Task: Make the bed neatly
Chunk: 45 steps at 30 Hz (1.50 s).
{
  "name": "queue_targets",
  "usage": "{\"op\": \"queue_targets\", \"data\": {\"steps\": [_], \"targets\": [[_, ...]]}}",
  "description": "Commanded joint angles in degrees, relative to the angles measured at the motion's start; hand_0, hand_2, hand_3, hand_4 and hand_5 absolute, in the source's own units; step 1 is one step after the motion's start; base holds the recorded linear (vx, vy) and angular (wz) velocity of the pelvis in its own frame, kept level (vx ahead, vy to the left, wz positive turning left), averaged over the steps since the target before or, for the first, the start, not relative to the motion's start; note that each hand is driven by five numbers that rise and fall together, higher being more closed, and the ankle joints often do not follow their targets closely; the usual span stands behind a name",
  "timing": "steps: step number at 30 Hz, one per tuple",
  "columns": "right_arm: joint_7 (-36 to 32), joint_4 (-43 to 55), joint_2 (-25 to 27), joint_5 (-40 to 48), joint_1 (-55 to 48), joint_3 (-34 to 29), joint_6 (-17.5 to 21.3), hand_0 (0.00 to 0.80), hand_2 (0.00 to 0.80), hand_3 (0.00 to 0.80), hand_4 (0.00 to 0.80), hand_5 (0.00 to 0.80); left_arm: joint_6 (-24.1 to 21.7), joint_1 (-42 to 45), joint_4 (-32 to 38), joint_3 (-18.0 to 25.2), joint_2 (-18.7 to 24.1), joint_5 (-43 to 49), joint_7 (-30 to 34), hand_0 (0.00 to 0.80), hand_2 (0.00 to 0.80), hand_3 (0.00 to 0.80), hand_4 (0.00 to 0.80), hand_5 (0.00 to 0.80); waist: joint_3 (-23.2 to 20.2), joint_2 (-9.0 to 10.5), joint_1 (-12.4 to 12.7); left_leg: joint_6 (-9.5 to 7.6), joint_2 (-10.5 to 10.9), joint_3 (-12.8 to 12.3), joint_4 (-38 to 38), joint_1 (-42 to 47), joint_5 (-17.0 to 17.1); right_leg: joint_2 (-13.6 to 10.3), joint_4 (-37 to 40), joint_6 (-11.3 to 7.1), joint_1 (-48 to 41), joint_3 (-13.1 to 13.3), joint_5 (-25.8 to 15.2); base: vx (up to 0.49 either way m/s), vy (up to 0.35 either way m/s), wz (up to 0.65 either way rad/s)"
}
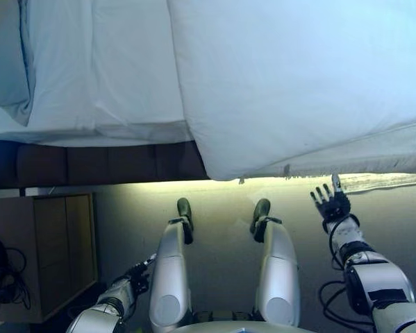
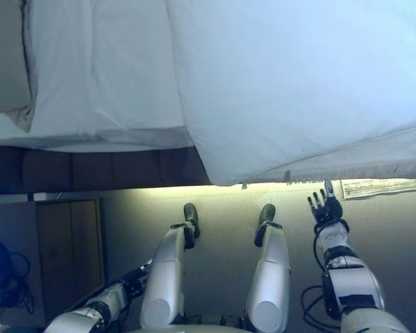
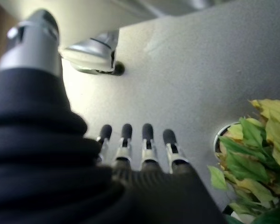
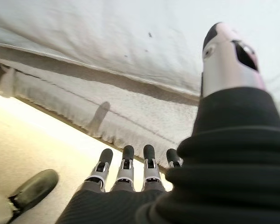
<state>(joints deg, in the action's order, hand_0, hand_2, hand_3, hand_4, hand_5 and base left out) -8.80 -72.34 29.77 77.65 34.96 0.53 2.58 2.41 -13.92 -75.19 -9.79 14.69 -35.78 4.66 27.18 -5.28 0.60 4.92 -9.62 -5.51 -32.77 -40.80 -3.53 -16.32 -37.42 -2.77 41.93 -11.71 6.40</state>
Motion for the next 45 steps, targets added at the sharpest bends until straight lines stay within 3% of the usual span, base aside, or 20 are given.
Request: {"op": "queue_targets", "data": {"steps": [1, 16, 25, 35, 36, 37, 41, 45], "targets": [[0.2, -0.4, 3.8, -2.0, 0.9, -2.1, -1.1, 0.000, 0.000, 0.000, 0.000, 0.000, 0.4, 1.5, -0.9, -2.2, 2.5, -2.0, 0.0, 0.000, 0.000, 0.000, 0.000, 0.000, -1.1, 0.10, 1.6, 0.80, -1.1, 2.6, -2.1, -1.5, -3.6, -2.2, 0.0, -2.13, 1.7, 3.0, 0.5, -0.005, -0.033, 0.04], [1.9, 0.8, 12.3, -7.6, 13.9, 0.5, -2.0, 0.000, 0.000, 0.000, 0.000, 0.000, 0.1, 4.4, 2.8, -3.7, 2.7, -4.6, 0.0, 0.000, 0.000, 0.000, 0.000, 0.000, 0.5, -2.01, 4.3, -0.46, 0.0, 4.4, -3.9, -8.2, -2.0, -2.4, -6.6, -0.74, 9.1, 3.2, 2.7, 0.002, -0.018, 0.06], [3.8, -0.4, 17.8, -10.1, 24.1, 3.3, -4.9, 0.000, 0.000, 0.000, 0.000, 0.000, 2.5, 6.1, 7.9, -4.7, 2.9, -7.6, -0.1, 0.000, 0.000, 0.000, 0.000, 0.000, 1.1, -4.90, 5.2, -0.56, 0.9, 4.3, -2.7, -9.9, -0.3, -2.8, -8.2, -0.30, 12.1, 4.0, 3.1, -0.004, 0.030, 0.05], [-1.9, 2.9, 18.7, -11.5, 32.5, 8.6, -4.4, 0.000, 0.000, 0.000, 0.000, 0.000, 1.1, 9.2, 9.3, -4.8, 3.4, -6.5, 2.8, 0.000, 0.000, 0.000, 0.000, 0.000, 2.0, -5.99, 5.9, 0.02, 0.7, 4.3, -1.1, -9.5, 0.9, -2.4, -8.0, 0.25, 12.5, 4.2, 3.4, -0.014, 0.035, 0.01], [-2.9, 3.7, 18.5, -12.4, 32.4, 8.9, -3.9, 0.088, 0.088, 0.088, 0.088, 0.088, 1.0, 9.4, 9.5, -5.1, 3.4, -6.4, 3.2, 0.000, 0.000, 0.000, 0.000, 0.000, 2.1, -5.90, 5.9, 0.14, 0.7, 4.3, -0.9, -8.8, 1.0, -2.4, -7.7, 0.24, 11.8, 4.0, 3.2, 0.006, 0.037, -0.01], [-4.6, 5.0, 18.2, -12.6, 32.2, 9.4, -3.1, 0.800, 0.800, 0.800, 0.800, 0.800, 1.0, 9.8, 10.0, -5.1, 3.3, -5.8, 3.6, 0.000, 0.000, 0.000, 0.000, 0.000, 2.1, -5.79, 5.9, 0.21, 0.5, 4.0, -0.5, -7.9, 1.1, -2.4, -7.0, 0.22, 10.9, 3.8, 3.1, 0.011, 0.052, -0.01], [-7.8, 7.3, 16.9, -13.0, 30.1, 8.7, -5.2, 0.800, 0.800, 0.800, 0.800, 0.800, 1.2, 9.8, 10.7, -5.5, 3.3, -5.8, 4.1, 0.000, 0.000, 0.000, 0.000, 0.000, 1.7, -5.21, 5.7, 0.52, 0.2, 3.0, 1.5, -4.3, 1.4, -2.4, -4.5, -0.09, 7.2, 2.4, 2.6, 0.016, 0.070, -0.04], [-11.2, 7.3, 16.2, -12.4, 28.8, 7.1, -4.7, 0.800, 0.800, 0.800, 0.800, 0.800, 1.3, 9.5, 10.7, -5.5, 3.2, -5.8, 3.9, 0.000, 0.000, 0.000, 0.000, 0.000, 0.8, -5.00, 5.6, 0.66, 0.1, 2.0, 3.0, -0.2, 1.2, -3.2, -2.2, -0.58, 3.0, 1.4, 2.0, 0.028, 0.082, -0.08]]}}
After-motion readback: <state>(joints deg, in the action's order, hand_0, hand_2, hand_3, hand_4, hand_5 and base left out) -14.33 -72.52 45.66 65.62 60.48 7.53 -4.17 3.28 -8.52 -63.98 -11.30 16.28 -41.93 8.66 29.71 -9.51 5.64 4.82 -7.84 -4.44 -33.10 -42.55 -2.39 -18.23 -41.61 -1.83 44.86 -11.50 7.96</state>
